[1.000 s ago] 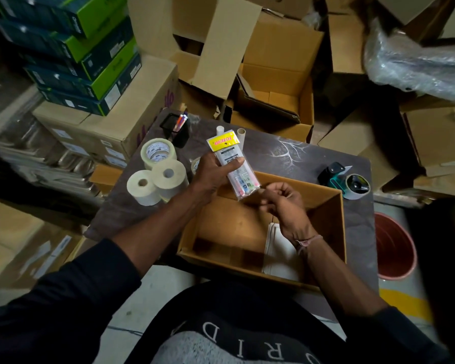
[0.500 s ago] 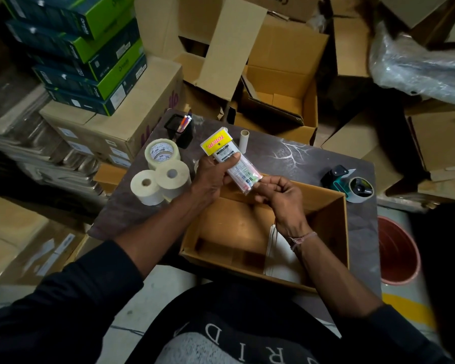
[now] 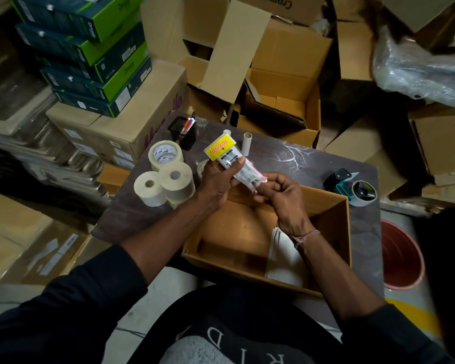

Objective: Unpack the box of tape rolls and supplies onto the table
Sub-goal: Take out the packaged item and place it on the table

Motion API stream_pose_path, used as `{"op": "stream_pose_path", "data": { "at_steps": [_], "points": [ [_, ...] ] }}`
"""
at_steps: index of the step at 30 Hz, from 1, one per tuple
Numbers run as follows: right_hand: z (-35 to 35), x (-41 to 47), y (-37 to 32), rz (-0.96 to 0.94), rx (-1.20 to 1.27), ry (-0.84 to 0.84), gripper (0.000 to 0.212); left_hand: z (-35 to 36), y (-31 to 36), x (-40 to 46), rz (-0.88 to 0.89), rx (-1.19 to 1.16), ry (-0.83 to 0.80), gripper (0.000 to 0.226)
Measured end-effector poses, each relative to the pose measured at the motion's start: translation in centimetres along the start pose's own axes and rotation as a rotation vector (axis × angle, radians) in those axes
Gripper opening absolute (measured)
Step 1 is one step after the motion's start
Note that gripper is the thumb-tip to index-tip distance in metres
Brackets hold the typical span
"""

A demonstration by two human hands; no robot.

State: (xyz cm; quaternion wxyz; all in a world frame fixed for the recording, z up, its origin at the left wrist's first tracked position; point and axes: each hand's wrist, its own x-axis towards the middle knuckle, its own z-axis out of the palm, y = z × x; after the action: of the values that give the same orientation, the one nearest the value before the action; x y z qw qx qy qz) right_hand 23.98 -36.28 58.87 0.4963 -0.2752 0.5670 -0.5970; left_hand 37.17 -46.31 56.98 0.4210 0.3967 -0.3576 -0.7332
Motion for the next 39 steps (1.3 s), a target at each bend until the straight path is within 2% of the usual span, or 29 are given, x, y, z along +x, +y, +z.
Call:
{"op": "stream_pose_path", "data": {
  "at_steps": [5, 9, 13, 21, 25, 29, 34, 39],
  "points": [
    [0.1, 0.4, -0.4, 0.051, 0.082, 0.033, 0.023, 0.0, -0.2, 0.0, 0.000, -0.019, -0.006, 0.038],
    [0.2, 0.5, -0.7, 0.129, 0.189, 0.030, 0.027, -0.7, 0.7, 0.4, 0.009, -0.136, 0.072, 0.024],
    [0.0, 0.4, -0.9, 0.211, 0.236, -0.008, 0.033, -1.4, 1.4, 0.8, 0.039, -0.149, 0.050, 0.013],
    [1.0, 0.6, -0.7, 0.147, 0.093, -0.008, 0.030, -0.9, 0.5, 0.8, 0.051, -0.092, 0.090, 0.017],
    [1.4, 0.8, -0.3, 0.104, 0.021, 0.010, 0.020, -0.3, 0.1, 0.6, 0.089, -0.010, 0.101, 0.033],
    [1.4, 1.1, -0.2, 0.243, 0.116, 0.008, 0.007, 0.0, 0.3, 0.6, 0.168, 0.091, 0.099, 0.041],
    [1.4, 1.4, -1.0, 0.384, 0.273, 0.024, 0.007, -0.7, 0.7, 1.0, 0.179, 0.108, 0.055, 0.042],
    [1.4, 2.0, -1.3, 0.443, 0.325, 0.064, 0.023, -1.2, 1.4, 1.7, 0.112, -0.027, 0.033, 0.041]
  ]
}}
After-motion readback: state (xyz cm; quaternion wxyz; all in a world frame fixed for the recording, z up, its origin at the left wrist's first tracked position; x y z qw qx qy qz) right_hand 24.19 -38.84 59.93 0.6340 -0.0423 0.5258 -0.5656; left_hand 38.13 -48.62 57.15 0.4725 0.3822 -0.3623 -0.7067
